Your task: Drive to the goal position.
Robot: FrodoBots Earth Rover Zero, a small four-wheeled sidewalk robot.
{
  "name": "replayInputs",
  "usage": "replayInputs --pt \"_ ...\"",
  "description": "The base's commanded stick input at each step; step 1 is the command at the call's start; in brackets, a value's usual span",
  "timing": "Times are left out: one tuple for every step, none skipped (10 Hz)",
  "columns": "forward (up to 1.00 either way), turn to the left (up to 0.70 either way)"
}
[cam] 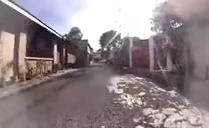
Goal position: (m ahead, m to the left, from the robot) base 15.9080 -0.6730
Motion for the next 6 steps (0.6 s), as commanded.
replayInputs --pt "1.0 0.0" --pt "1.0 0.0" --pt "1.0 0.0" --pt "1.0 0.0" --pt "1.0 0.0" --pt "1.0 0.0"
